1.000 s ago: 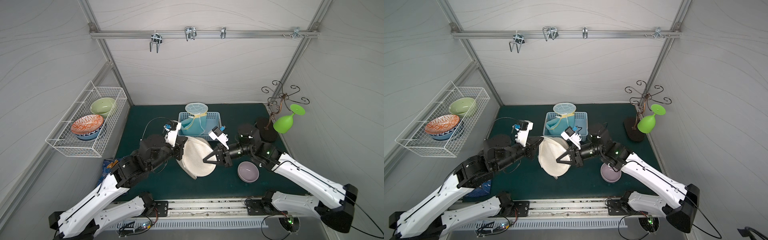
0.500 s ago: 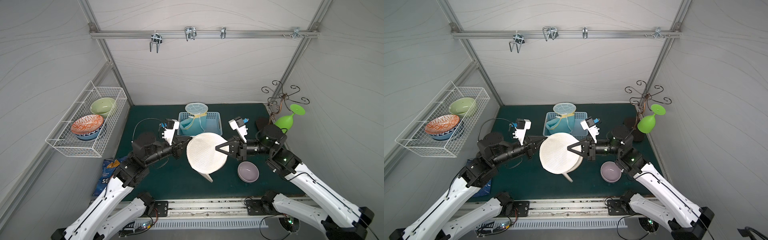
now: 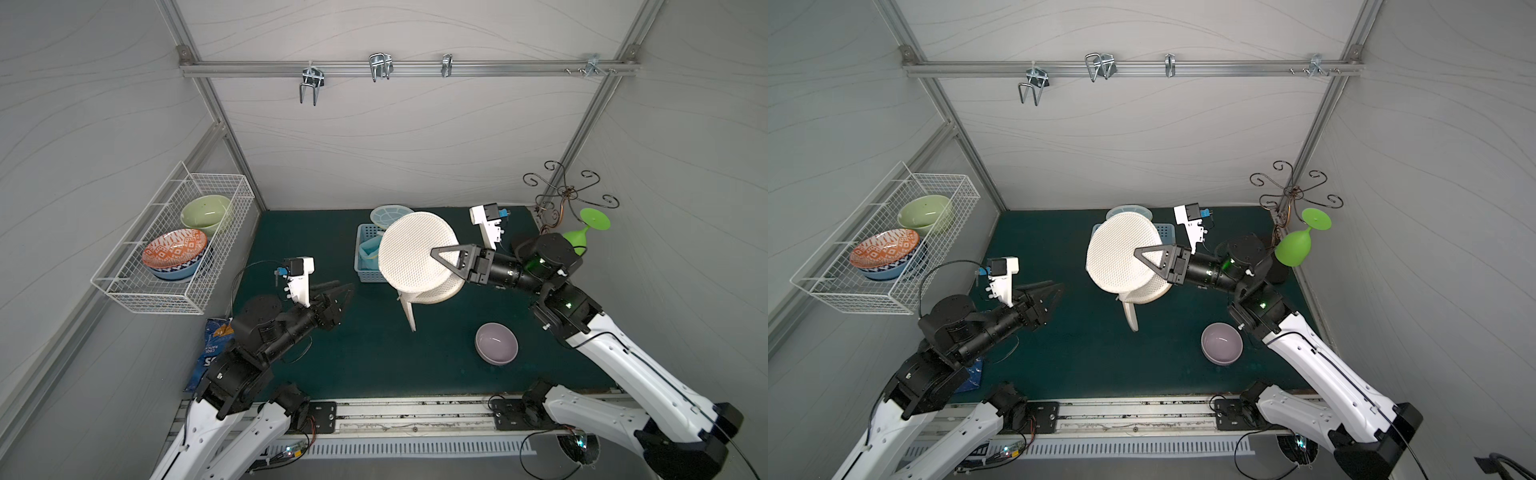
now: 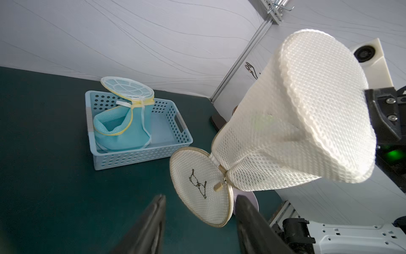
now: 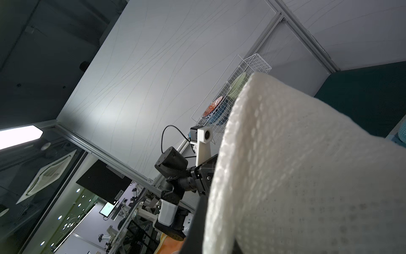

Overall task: Turn the laundry bag inside out
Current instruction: Turn over the laundry bag.

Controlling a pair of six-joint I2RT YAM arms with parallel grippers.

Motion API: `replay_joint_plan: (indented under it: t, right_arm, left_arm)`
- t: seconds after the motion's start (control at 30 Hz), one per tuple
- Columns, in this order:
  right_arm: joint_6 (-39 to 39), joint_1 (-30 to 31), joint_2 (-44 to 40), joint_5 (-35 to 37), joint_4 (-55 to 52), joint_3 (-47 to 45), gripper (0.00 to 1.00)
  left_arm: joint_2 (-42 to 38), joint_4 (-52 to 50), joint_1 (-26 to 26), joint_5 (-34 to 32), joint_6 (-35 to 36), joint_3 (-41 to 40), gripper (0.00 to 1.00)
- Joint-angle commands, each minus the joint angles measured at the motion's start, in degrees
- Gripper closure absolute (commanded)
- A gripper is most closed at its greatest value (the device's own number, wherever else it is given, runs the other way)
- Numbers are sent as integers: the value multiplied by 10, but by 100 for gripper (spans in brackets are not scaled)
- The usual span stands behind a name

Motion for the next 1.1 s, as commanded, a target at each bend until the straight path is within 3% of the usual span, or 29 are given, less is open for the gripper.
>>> replay_joint_plan:
  t: [0.0, 0.23, 0.33, 0.53, 0.6, 0.7, 0.73, 0.8, 0.83, 0.97, 1.07]
  right_arm:
    - [31, 5, 1, 20, -10, 32, 100]
    - [93, 5, 25, -12, 34, 28, 100]
    - [130, 4, 36, -20, 85, 9, 100]
    - [135, 24, 52, -19, 95, 13, 100]
    - [138, 32, 63, -19, 99, 13, 100]
    - [161, 37, 79, -22, 123, 3, 100]
    - [164, 37, 82, -24, 132, -1, 100]
    - [161, 35, 85, -22, 118, -4, 100]
    - [158, 31, 83, -23, 116, -8, 100]
    - [159, -8, 83, -31, 92, -30, 100]
    - [138, -25, 100, -40, 46, -34, 100]
  left_arm:
    - [11, 57, -4, 35, -16, -19, 44]
    - [22, 168, -84, 67, -31, -50, 41]
    - [32, 220, -113, 72, -51, -76, 32]
    - [60, 197, -200, -25, 8, -59, 22]
    - [82, 179, -237, -88, 28, -43, 17]
    - [122, 143, -274, -176, 41, -16, 30]
    - [130, 139, -277, -184, 44, -12, 39]
    - [132, 128, -281, -210, 36, -6, 84]
    - [125, 125, -282, -216, 31, -6, 100]
    - [86, 102, -287, -238, -6, 7, 100]
    - [98, 33, -287, -266, -54, 54, 100]
